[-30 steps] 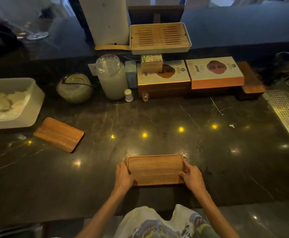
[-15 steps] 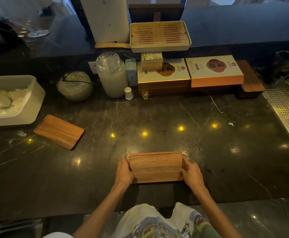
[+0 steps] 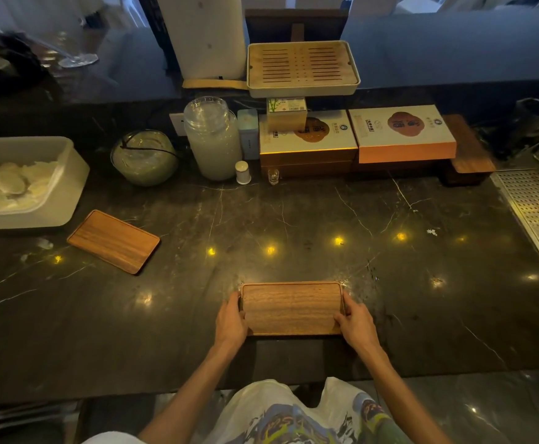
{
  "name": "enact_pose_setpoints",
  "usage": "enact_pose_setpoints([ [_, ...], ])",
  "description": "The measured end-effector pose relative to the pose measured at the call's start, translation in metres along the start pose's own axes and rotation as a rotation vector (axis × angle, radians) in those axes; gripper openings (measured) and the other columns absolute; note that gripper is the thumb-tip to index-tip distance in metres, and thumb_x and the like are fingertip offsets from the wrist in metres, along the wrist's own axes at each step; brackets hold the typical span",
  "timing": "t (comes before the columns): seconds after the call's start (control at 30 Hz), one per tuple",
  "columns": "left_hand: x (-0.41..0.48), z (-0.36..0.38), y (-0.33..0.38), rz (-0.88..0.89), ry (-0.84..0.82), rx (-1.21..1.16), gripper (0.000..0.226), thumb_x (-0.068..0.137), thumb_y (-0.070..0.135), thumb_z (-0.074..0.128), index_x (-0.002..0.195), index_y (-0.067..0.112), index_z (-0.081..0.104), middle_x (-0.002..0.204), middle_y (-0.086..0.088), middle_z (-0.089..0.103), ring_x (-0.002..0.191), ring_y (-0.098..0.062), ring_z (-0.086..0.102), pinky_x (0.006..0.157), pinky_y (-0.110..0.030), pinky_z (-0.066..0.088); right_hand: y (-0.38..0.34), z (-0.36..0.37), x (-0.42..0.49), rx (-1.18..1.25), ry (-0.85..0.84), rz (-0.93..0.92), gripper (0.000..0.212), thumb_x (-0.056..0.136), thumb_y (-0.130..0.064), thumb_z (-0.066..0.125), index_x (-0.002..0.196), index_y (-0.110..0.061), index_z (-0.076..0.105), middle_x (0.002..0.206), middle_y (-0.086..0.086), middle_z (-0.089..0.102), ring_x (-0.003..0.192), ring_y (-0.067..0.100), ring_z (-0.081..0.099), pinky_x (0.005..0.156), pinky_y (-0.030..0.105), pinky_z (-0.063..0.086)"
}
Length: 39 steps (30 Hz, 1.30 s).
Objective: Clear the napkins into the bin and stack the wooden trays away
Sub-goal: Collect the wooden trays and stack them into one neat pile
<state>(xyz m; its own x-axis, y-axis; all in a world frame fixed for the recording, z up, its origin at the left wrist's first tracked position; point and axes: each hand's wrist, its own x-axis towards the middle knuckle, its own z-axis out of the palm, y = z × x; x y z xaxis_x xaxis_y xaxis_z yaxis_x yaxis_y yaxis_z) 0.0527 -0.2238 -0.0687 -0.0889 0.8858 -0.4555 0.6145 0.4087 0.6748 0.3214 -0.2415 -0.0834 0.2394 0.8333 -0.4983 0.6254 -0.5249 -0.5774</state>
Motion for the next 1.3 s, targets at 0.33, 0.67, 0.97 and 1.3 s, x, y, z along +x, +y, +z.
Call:
enact_pose_setpoints([
  [0.33,-0.003,0.005,0.001,-0.027,0.027,-0.022,0.046,0.092,0.024,0.061,0.135,0.015,0.044,0.129,-0.01,0.052,0.119,-0.025,0.054,0.101,-0.046,0.049,0.001,0.002,-0.006,0.103,0.0,-0.021,0.06,0.094,-0.013,0.058,0.147,-0.029,0.037,0.122,0.002,0.052,0.117,0.023,0.054,0.1,0.045,0.048],
  [0.67,0.0,-0.001,-0.003,-0.013,0.007,-0.035,0.044,0.086,0.025,0.07,0.125,0.018,0.051,0.121,-0.002,0.06,0.107,-0.014,0.059,0.088,-0.031,0.05,0.004,-0.002,-0.003,0.116,-0.037,-0.032,0.056,0.095,-0.015,0.057,0.147,-0.025,0.038,0.124,-0.001,0.052,0.111,0.017,0.057,0.094,0.036,0.051],
  [0.97,0.002,-0.004,-0.002,-0.112,-0.043,0.006,0.039,0.093,0.019,0.06,0.131,0.012,0.054,0.124,-0.012,0.064,0.109,-0.022,0.061,0.092,-0.037,0.05,0.005,-0.007,-0.005,0.217,-0.094,-0.064,0.04,0.097,-0.025,0.053,0.137,-0.024,0.051,0.126,0.001,0.058,0.119,0.02,0.056,0.099,0.038,0.049],
  [1.3,0.039,-0.125,-0.061,-0.024,0.18,0.64,0.058,0.093,0.053,0.045,0.144,0.026,0.04,0.157,-0.015,0.023,0.144,-0.035,0.02,0.116,-0.051,0.019,-0.133,0.051,0.011,-0.525,0.054,-0.492,0.067,0.095,-0.051,0.044,0.154,-0.025,0.023,0.158,0.005,0.03,0.147,0.028,0.021,0.12,0.041,0.021],
])
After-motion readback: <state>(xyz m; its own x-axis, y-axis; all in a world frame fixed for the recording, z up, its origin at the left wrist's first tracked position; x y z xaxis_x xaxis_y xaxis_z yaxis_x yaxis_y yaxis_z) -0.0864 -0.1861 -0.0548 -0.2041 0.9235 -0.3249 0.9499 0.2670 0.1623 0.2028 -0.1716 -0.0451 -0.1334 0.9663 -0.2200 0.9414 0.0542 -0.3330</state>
